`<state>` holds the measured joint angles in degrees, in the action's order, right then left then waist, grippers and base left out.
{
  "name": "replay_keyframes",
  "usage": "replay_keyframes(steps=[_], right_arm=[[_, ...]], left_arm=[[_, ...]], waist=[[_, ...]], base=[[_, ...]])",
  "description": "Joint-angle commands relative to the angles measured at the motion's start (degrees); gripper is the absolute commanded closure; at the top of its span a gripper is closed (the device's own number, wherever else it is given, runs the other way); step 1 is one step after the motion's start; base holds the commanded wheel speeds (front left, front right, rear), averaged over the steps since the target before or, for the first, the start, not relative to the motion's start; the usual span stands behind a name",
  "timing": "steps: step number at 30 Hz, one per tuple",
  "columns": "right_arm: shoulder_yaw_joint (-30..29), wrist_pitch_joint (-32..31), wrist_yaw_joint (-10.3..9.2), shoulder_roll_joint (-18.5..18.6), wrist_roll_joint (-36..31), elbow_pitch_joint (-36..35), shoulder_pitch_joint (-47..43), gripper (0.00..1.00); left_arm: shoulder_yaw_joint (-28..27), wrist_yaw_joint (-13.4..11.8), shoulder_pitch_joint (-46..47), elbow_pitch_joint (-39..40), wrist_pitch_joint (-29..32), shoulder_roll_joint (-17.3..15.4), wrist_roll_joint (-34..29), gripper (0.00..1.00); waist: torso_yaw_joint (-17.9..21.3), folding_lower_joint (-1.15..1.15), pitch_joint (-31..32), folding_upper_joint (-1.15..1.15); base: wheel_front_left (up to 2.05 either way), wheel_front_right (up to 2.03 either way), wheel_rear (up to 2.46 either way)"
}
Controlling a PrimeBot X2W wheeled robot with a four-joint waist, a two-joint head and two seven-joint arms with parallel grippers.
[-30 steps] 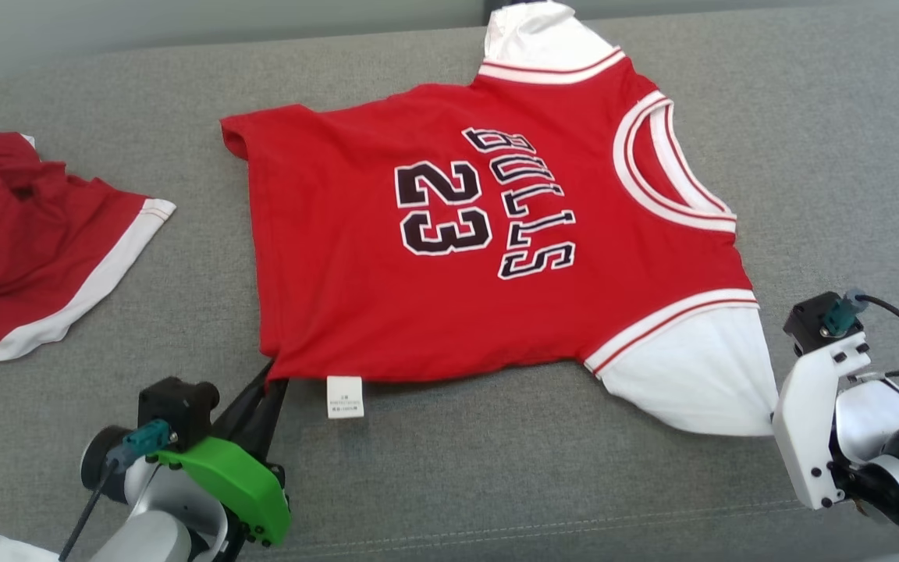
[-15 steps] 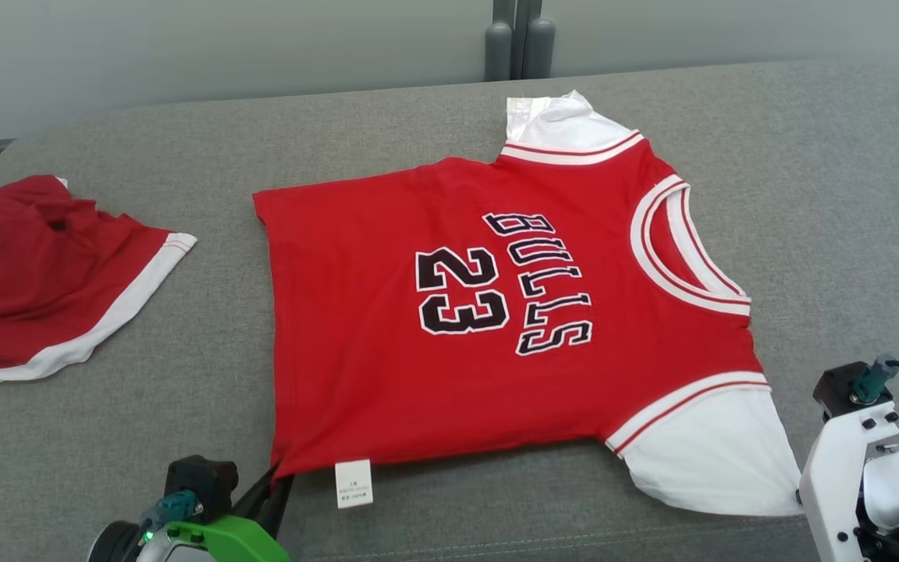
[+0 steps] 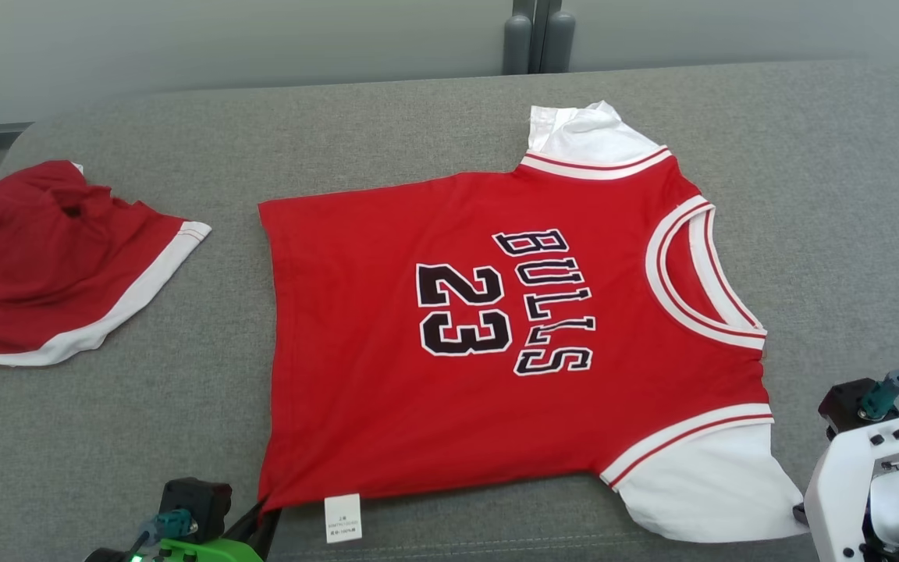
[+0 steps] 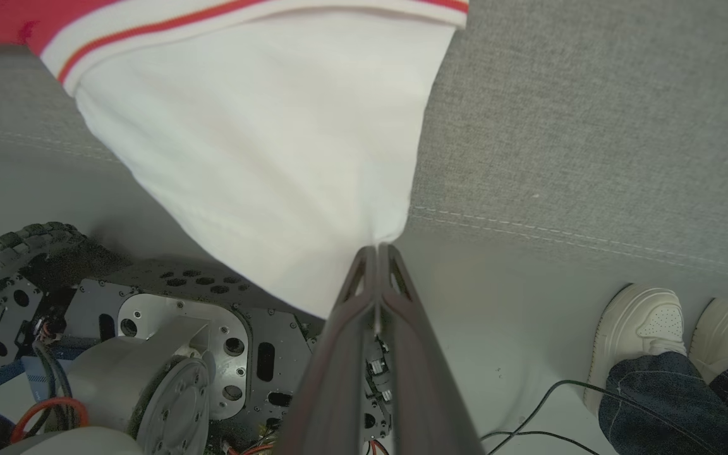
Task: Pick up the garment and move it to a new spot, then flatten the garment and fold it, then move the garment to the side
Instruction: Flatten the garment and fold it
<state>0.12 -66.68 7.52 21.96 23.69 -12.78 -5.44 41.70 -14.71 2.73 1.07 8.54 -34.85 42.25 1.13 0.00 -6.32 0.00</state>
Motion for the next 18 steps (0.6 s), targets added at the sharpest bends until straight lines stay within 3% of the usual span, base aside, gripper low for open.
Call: replay_keyframes(steps=[1, 6, 9, 14, 18], right_arm=[[-0.2, 0.2, -0.06, -0.1, 0.2, -0.5, 0.7, 1.00], [-0.7, 2.8, -0.06, -1.2, -0.2, -0.4, 3.2, 1.00], [-0.5, 3.7, -0.06, -1.5, -0.4, 0.6, 5.5, 1.00], [-0.1, 5.2, -0.06, -0.7, -0.8, 2.3, 10.5, 1.00], [-0.5, 7.1, -0.06, -0.3, -0.9, 3.9, 15.1, 1.00]], left_arm=[[-0.3, -0.4, 0.3, 0.1, 0.1, -0.6, -0.1, 1.00], [-0.5, -0.9, 2.0, 0.8, 1.6, -0.8, 0.2, 1.00], [0.6, 0.1, 4.2, 0.9, 4.7, -1.5, -0.7, 1.00], [4.3, 3.1, 11.1, 1.0, 13.8, -3.5, -3.3, 1.00], [7.5, 7.5, 18.5, 1.1, 21.5, -4.4, -6.2, 1.00]], waist=[[0.0, 0.00, 0.0, 0.00], [-0.4, 0.00, -0.4, 0.00], [-0.7, 0.00, -0.9, 0.00], [-1.7, 0.00, -2.3, 0.00], [-2.7, 0.00, -3.7, 0.00]], base=[[0.00, 0.00, 0.00], [0.00, 0.00, 0.00], [0.00, 0.00, 0.00], [0.00, 0.00, 0.00], [0.00, 0.00, 0.00]])
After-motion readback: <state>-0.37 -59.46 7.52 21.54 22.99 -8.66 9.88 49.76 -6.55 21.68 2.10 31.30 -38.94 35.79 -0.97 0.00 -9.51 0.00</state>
